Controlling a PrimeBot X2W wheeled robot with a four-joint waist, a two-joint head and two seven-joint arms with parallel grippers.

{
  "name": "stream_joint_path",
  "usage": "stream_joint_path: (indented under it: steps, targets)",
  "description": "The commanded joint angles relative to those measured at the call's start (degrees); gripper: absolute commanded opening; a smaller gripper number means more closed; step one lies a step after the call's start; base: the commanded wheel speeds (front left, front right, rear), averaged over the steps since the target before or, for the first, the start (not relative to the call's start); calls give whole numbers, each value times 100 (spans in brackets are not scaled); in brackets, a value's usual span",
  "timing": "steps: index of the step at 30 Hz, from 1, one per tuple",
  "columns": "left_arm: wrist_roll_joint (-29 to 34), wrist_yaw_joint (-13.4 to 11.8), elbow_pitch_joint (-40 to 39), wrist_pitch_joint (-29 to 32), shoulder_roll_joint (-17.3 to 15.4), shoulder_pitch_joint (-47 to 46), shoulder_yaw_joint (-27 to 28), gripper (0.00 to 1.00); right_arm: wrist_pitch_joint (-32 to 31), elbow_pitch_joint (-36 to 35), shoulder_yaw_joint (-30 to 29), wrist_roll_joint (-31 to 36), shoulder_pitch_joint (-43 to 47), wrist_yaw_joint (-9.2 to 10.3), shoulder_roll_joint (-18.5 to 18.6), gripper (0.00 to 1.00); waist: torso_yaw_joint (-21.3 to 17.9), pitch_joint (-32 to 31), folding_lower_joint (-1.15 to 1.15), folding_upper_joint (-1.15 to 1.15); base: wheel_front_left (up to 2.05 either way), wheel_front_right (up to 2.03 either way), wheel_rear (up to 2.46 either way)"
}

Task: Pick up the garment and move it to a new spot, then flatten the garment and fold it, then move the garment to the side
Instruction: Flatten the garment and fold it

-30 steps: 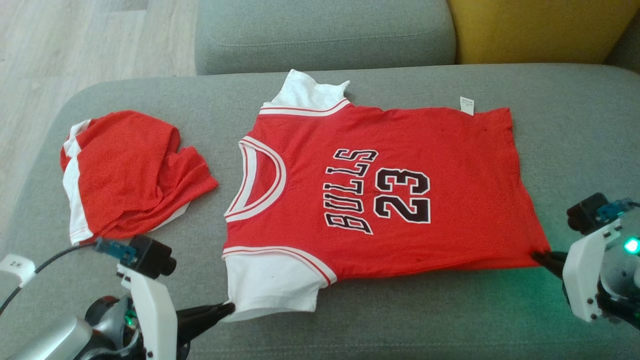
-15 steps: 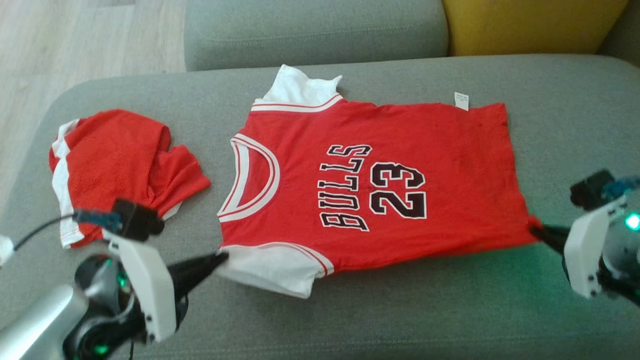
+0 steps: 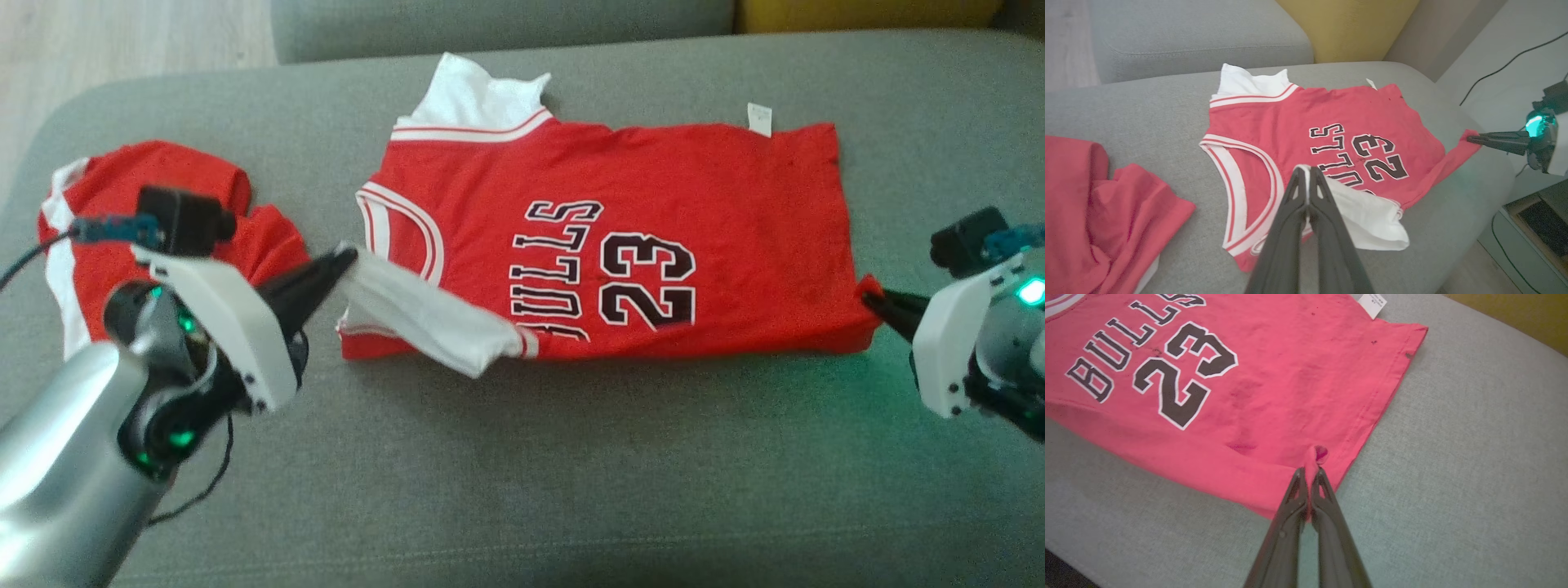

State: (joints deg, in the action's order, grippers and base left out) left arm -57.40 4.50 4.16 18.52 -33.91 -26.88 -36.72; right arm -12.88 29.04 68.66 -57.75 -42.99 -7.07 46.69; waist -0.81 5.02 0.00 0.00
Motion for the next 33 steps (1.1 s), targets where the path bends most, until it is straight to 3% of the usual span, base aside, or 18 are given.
stream_joint_path:
  steps: [1,6,19,20,21,22,24,28,33]
  targets:
    - [132,-31,-1,-85,-130,-520,344,0,108,67,-99,84,-154,-42,81,0,-27,143,0,0,0,0,0]
    - [431,-93,576,-261,156,-1008,281,0,223,384,-100,137,-335,-42,-88,0,-42,425,0,0,0,0,0]
    - [1040,82,2259,-689,705,-1972,-97,0,547,797,155,187,-839,-42,-513,0,-183,1033,0,0,0,0,0]
    - [1067,86,2372,-723,741,-2032,-109,0,619,834,163,206,-888,-42,-527,14,-187,1075,0,0,0,0,0]
    - [1090,85,2491,-755,788,-2084,-123,0,719,901,156,225,-928,-42,-545,45,-184,1101,0,0,0,0,0]
    - [1104,58,2623,-783,842,-2123,-128,0,799,989,138,214,-946,-42,-576,100,-181,1112,0,0,0,0,0]
    - [1175,-36,2873,-899,943,-2201,-137,100,921,1180,68,134,-949,-42,-666,100,-174,1116,0,0,0,0,0]
    - [1266,-135,3160,-1283,1075,-2282,-90,100,1155,1388,-22,63,-953,-42,-782,100,-170,1081,0,0,0,0,0]
    - [1179,-340,3416,-2214,1313,-2214,234,100,1841,1844,-422,-136,-885,-42,-916,100,-129,866,0,0,0,0,0]
